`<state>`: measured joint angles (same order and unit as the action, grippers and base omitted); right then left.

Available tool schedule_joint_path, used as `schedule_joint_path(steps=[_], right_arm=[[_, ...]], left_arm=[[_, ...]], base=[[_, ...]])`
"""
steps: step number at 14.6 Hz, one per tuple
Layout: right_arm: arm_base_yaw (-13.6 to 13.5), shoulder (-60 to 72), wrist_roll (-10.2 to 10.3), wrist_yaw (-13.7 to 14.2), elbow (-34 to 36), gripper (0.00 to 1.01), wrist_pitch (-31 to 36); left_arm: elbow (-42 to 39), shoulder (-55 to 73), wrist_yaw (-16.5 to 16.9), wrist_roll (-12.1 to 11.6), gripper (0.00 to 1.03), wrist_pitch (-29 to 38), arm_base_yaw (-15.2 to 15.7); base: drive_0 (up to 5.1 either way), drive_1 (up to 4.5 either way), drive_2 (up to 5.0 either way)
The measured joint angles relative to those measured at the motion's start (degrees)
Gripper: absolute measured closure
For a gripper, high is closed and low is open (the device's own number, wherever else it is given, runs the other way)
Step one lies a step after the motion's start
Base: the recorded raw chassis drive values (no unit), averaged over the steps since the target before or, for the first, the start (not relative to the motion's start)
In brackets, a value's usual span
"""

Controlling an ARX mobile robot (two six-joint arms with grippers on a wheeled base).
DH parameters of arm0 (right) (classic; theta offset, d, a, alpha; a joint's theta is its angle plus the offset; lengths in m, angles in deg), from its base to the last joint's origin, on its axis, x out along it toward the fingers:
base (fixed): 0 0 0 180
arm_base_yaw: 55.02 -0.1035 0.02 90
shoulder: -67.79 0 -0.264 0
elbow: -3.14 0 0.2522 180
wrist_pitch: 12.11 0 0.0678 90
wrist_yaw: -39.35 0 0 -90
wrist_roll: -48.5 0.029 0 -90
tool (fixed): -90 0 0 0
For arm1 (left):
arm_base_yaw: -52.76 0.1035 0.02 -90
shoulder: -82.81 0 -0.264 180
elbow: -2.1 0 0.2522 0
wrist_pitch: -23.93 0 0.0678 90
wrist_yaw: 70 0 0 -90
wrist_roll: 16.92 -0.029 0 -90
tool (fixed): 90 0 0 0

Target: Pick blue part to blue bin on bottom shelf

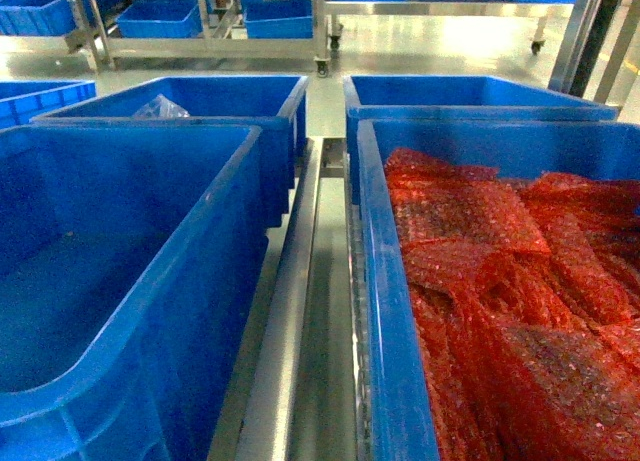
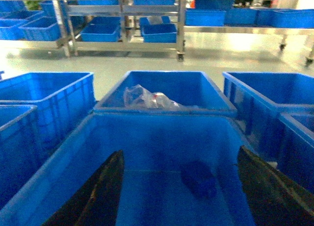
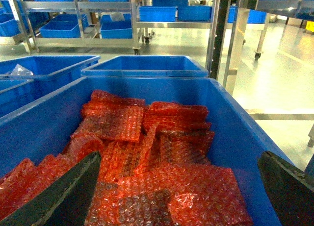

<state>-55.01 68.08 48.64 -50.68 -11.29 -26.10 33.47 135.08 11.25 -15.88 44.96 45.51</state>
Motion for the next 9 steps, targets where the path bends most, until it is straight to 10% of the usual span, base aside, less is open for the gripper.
schedule_joint_path(steps=[6,9], right_arm=[[0.0,0.0,0.0,0.0,0.0,0.03,-0.04],[0.0,0.0,0.0,0.02,0.0,0.03,-0.04]], left_arm=[[-9.4,-10.4,8.41,-0.07,1.01,-1.57,6.97],[-12.35,-16.48,8.76,-0.09,1.01,-4.57,7.19]], base=[[0.0,0.0,0.0],[0.0,0.0,0.0]])
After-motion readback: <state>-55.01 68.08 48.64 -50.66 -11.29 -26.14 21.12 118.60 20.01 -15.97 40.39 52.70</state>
